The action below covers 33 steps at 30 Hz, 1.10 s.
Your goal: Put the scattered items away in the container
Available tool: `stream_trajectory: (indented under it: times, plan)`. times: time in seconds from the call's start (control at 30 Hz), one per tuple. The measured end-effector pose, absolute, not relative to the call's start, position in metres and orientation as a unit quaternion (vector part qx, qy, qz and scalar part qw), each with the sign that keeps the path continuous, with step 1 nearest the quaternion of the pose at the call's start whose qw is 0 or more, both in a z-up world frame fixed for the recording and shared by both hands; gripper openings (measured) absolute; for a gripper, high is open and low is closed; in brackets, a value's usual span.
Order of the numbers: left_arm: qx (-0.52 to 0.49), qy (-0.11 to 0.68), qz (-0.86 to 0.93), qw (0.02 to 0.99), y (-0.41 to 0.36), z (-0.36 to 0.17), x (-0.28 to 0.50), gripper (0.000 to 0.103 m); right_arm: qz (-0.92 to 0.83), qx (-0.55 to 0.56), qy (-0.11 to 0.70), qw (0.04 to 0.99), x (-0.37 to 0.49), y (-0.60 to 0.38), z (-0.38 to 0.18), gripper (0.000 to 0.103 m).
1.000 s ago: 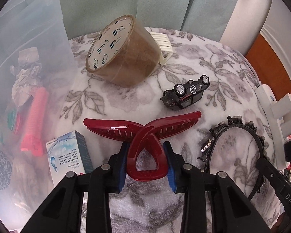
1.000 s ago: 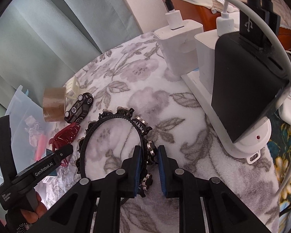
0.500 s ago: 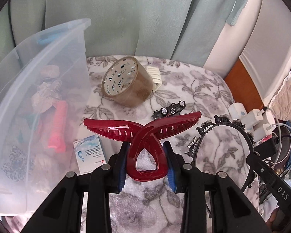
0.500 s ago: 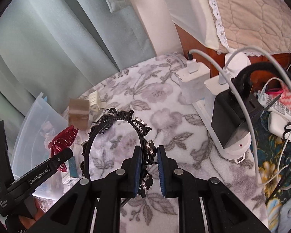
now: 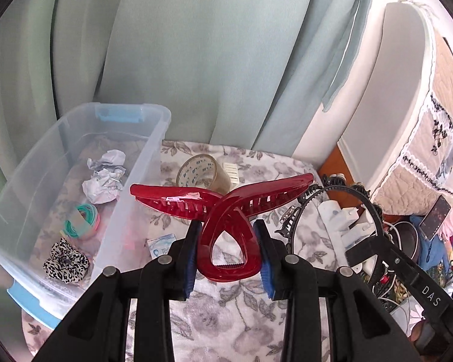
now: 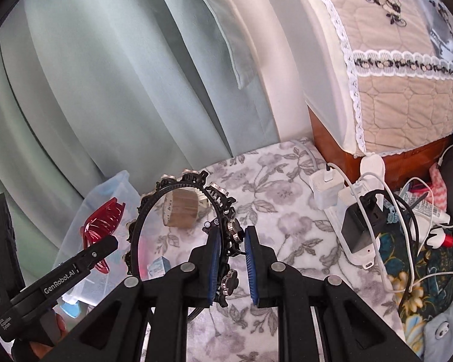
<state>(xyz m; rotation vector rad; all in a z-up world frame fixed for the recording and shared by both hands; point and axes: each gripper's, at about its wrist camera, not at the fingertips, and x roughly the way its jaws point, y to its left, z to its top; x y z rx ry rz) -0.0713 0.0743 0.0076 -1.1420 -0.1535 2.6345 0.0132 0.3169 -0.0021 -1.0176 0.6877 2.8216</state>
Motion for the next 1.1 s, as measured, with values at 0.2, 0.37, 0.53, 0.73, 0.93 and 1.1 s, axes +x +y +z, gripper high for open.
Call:
stream_trajectory:
  times: [0.2,0.37,0.53,0.73,0.93,1.1]
  plan:
    - [-0.357,-0.066,0.922,0.136,0.061,0.044,-0.059,0.036,0.927,-0.304,0.221,0.020,0.025,0.304,0.028,0.018]
    - [-0.324,-0.075,0.932,0.142,0.045,0.070,-0.043,0.036,0.937,-0.279,0.208,0.004,0.031,0.288,0.056,0.018]
    - [-0.302,-0.089,0.939,0.140,0.023,0.088,-0.037,0.036,0.946,-0.256,0.200,-0.012,0.035,0.269,0.079,0.018]
    - [-0.283,-0.108,0.944,0.129,-0.007,0.100,-0.034,0.036,0.952,-0.240,0.188,-0.032,0.035,0.246,0.097,0.018]
    - [-0.278,-0.123,0.945,0.117,-0.032,0.100,-0.035,0.036,0.954,-0.240,0.175,-0.051,0.028,0.222,0.104,0.018]
    - [-0.276,-0.140,0.945,0.103,-0.057,0.098,-0.038,0.036,0.954,-0.244,0.162,-0.063,0.021,0.203,0.105,0.018]
